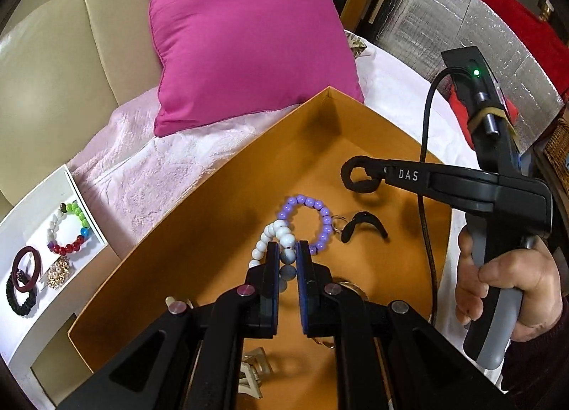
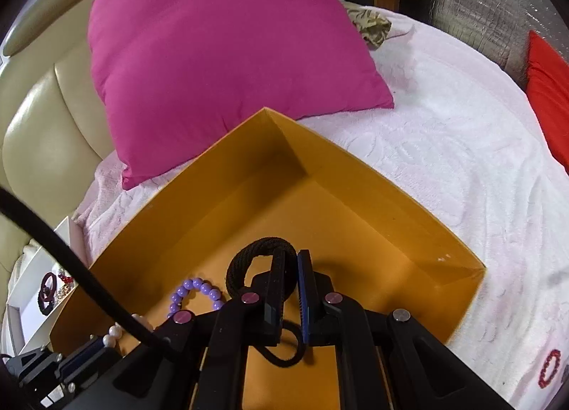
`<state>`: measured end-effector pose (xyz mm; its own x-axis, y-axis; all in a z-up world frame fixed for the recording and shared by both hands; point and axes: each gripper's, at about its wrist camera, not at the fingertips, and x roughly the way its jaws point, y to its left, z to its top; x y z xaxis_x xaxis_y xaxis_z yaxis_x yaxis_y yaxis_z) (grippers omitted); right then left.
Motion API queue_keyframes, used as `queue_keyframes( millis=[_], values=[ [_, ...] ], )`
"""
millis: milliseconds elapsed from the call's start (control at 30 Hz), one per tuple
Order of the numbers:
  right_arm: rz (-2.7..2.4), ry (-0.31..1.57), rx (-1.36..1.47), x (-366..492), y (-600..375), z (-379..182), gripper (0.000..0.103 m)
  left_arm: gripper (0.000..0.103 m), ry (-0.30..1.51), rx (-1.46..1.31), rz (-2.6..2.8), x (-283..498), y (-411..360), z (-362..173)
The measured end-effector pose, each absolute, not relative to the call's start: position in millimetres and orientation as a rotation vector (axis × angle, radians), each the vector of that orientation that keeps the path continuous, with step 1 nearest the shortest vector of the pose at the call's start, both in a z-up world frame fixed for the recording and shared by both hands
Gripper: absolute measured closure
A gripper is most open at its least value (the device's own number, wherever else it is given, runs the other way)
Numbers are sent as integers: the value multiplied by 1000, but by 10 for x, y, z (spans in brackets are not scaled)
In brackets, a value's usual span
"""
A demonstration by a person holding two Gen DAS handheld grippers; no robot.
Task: Organize jewelry
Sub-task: 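Carry the pearl bracelet to the orange box while the right tool releases the scrunchie inside, then open the left tool to drop the pearl bracelet into the orange box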
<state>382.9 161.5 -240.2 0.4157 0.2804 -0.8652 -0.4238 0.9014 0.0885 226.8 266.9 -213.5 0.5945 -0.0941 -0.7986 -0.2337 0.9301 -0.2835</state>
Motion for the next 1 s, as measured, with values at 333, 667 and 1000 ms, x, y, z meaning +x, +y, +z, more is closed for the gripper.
queue_keyframes(
  millis=[333,667,1000],
  values=[
    [398,1094,-175,3933,1709,-2533,95,94,979,-364,89,2298,2681,-2204],
    [417,1044,-51,3928,1514,-2377,56,56,981,-317,176,2307,2670,-2188],
    [388,862,98,3335,329,-1841,56,45,819,-142,187,2292,2098,-1803]
  ],
)
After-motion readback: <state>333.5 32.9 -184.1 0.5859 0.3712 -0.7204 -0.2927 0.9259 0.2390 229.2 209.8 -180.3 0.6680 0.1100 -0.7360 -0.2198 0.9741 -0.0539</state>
